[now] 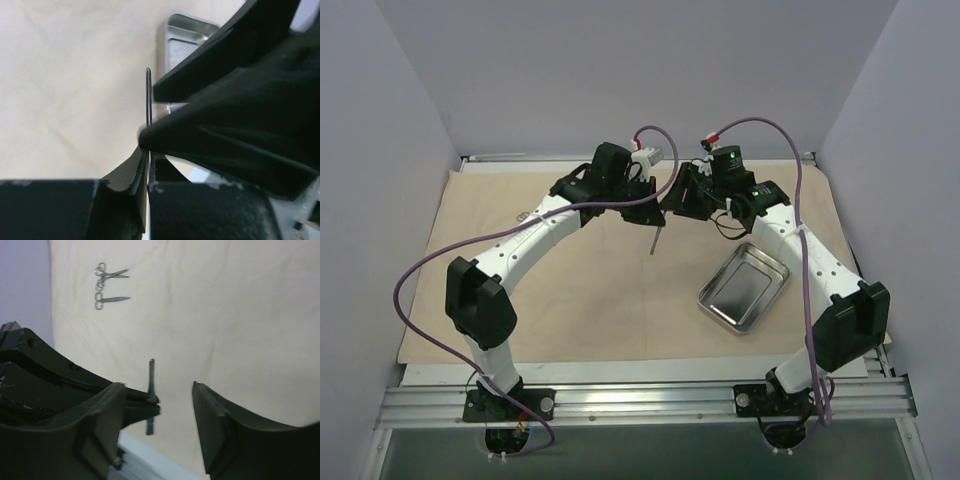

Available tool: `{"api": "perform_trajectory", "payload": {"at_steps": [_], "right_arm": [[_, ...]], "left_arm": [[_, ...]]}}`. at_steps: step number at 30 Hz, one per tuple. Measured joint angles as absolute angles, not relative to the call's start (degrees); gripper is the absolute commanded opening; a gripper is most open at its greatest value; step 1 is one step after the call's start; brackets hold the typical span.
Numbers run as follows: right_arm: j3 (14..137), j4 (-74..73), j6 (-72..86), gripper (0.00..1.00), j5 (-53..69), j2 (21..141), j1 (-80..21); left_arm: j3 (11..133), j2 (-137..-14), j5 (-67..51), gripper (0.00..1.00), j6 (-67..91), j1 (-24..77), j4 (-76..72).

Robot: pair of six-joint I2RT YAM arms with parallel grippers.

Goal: Open and lay out the surgical kit
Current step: Place the medical item in the surgical kit.

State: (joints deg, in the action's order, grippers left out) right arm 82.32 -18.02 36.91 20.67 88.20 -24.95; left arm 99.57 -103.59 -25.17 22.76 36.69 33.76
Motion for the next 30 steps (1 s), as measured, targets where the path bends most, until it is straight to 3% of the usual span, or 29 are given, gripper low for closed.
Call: {"api": "perform_trajectory", "payload": {"at_steps": [2,6,12,19,30], "right_arm": [[83.96,-19.64,35.79,0.72,20.12,88.62,-24.25],[87.31,-22.96,33.26,0.77,18.81,88.92,-21.98],[86.94,-28.08,28.97,0.79,14.81,87.88,-18.33],[73.78,-27.42,27.14,0.8,14.0,78.04,-18.06],[67.66,-24.05,26.41,0.8,16.71,74.26,-16.53]], "left_arm": [[99.55,-103.57,-22.81,0.02,19.0,36.58,35.59],[96.77,-102.43,-19.09,0.02,8.56,35.77,38.72],[87.31,-95.83,-11.75,0.02,-8.43,33.87,43.22],[78.46,-89.62,-5.19,0.02,-30.65,31.09,43.18],[71.5,-93.06,-1.02,0.02,-63.35,17.19,44.86]]}}
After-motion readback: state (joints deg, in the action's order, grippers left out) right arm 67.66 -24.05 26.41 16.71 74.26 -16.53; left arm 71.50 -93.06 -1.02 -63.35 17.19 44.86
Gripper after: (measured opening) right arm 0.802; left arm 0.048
